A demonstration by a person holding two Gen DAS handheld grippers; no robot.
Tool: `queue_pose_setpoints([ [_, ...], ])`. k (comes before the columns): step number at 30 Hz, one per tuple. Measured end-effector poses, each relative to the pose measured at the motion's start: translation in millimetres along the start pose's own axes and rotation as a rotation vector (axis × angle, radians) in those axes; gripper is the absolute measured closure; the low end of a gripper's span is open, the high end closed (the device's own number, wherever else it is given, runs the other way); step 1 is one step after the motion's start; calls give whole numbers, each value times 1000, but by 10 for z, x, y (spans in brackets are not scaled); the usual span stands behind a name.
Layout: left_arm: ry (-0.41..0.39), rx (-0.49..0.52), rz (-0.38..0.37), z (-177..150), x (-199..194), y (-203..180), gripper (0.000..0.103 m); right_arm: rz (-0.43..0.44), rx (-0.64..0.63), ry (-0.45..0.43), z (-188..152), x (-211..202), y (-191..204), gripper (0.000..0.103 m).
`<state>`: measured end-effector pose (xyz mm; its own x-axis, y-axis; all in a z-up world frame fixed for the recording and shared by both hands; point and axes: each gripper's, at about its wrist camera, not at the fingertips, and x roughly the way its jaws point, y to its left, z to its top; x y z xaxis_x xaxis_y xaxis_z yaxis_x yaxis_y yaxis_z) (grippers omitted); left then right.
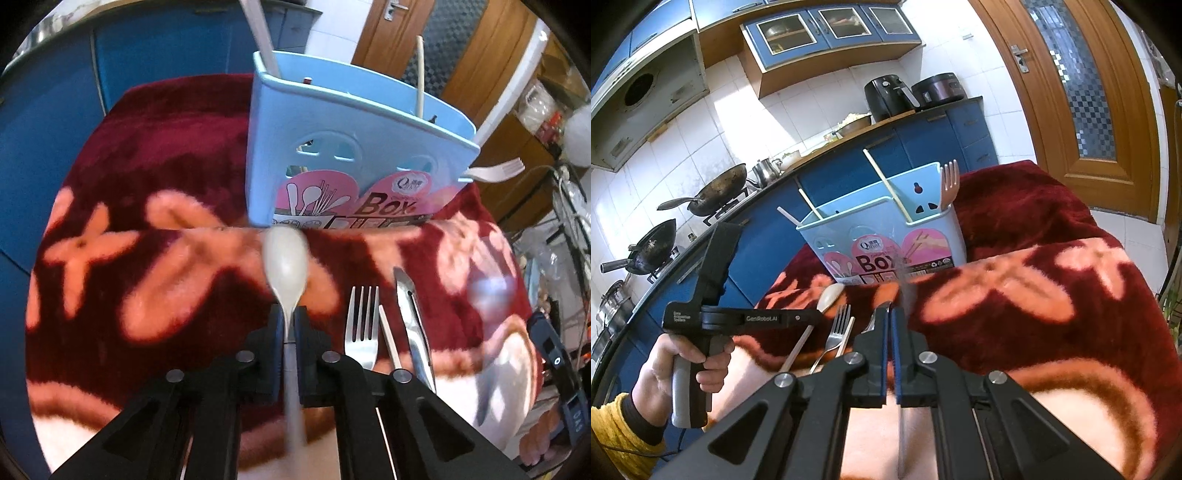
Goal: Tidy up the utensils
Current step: 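Lift the spoon and silver fork and carry them over the blue holder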
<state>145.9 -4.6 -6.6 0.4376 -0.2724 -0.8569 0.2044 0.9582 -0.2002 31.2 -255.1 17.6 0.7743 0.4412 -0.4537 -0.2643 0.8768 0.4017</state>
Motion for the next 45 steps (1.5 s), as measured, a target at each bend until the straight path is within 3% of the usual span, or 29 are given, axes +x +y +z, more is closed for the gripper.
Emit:
queue_pose_setpoints([
  [7,-93,-50,-64,-175,-167,91,98,-6,-17,-16,44,-52,21,101],
  [12,-205,-54,-104,-287,-412,92,98,-11,-7,53,53,34,-28,99],
  [17,-313,-14,-90,-339,-655,27,98,-80,-57,190,62,201,-16,98],
  [20,-373,14,-82,-360,-777,-9,98,-110,-99,295,63,358,29,92],
  [28,-445,17,-121,-366,-925,5,98,-245,-189,494,91,700,135,90],
  [32,-452,18,-129,-385,-910,23,98,-243,-171,599,48,885,84,89],
  [39,-451,8,-139,-402,-890,41,98,-212,-128,591,96,914,-6,94],
  [45,-465,0,-148,-417,-913,22,98,-123,-2,494,71,726,-186,96],
])
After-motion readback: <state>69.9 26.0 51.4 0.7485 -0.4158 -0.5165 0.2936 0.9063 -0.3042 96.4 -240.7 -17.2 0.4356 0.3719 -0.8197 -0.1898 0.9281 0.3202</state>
